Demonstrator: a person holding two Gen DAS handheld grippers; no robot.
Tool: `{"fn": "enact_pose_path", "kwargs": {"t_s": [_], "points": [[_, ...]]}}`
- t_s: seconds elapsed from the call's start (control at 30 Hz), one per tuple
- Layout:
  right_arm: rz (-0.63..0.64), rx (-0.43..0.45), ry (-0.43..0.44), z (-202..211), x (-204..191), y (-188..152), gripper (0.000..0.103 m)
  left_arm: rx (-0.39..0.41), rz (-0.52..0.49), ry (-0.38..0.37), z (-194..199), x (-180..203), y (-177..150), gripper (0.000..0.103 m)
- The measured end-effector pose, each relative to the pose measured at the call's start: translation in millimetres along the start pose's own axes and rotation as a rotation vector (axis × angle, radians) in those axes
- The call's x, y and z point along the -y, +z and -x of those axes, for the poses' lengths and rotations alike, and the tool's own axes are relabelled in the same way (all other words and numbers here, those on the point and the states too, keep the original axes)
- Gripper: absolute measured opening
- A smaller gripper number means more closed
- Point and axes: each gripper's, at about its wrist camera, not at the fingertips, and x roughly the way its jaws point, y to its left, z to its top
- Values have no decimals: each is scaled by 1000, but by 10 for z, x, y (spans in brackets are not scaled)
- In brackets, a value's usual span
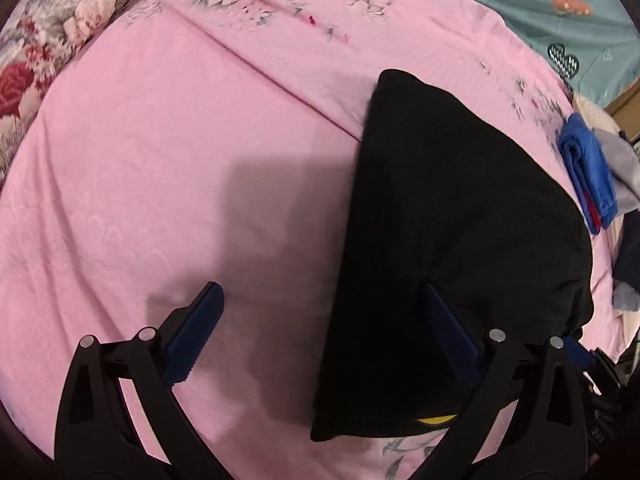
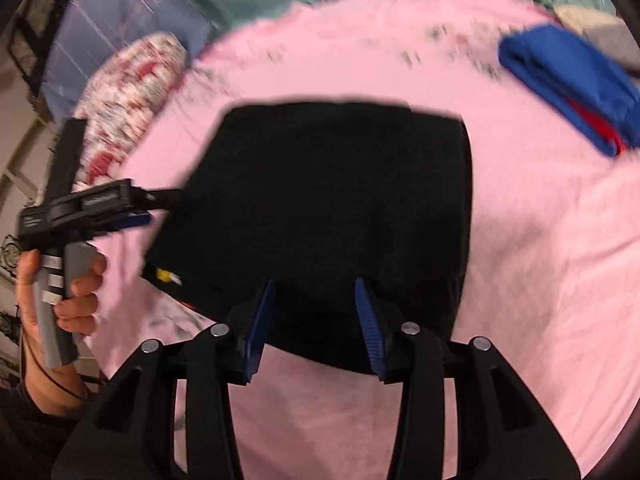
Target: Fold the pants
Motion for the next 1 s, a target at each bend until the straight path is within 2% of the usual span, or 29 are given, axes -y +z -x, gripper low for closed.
{"fn": "enact_pose_path", "kwargs": {"t_s": [0.07, 0.13, 0.17, 0.27, 0.33, 0.37, 0.4, 0.43, 0.53, 0.6, 0.67, 0.73, 0.77, 0.87, 0.97, 1.0], "points": [[5, 12, 13, 92, -50, 22, 44, -1, -24, 17, 28, 19, 71, 99], [-25, 57, 97, 213, -21, 88, 45, 37, -29, -11, 158, 58, 182, 99], [-33, 91, 109, 284, 5, 156, 47, 64, -31, -27, 231, 96, 261, 99], [-26, 208, -37, 387, 49, 419, 51, 122, -68, -26, 313, 314, 591, 99], [-7, 271, -123, 334, 82, 638, 51, 105, -88, 7, 166, 470, 809, 99], [2, 284, -141, 287, 89, 725, 47, 91, -88, 21, 79, 512, 894, 99], [-6, 281, -152, 215, 116, 827, 41, 63, -85, 29, -39, 547, 984, 99], [-29, 263, -168, 127, 142, 929, 39, 44, -77, 25, -111, 536, 1017, 99], [-47, 212, -70, -106, 151, 1118, 26, -13, -45, 18, -355, 481, 1121, 99], [-43, 158, -73, -264, 151, 1175, 22, -55, -13, 14, -528, 417, 1162, 99], [-42, 102, -91, -426, 189, 1183, 22, -33, -8, 34, -576, 363, 1185, 101], [-64, 68, -129, -525, 357, 1118, 16, -11, -34, 53, -603, 353, 1215, 101], [-78, 70, -108, -533, 420, 1110, 11, -6, -47, 55, -613, 360, 1219, 101], [-157, 71, -40, -446, 578, 1043, 7, -6, -58, 48, -605, 361, 1201, 101], [-108, 103, -93, -303, 454, 959, 7, -20, 4, 8, -470, 239, 1132, 101], [-94, 116, -104, -242, 406, 921, 11, -15, 16, 3, -384, 195, 1064, 101]]}}
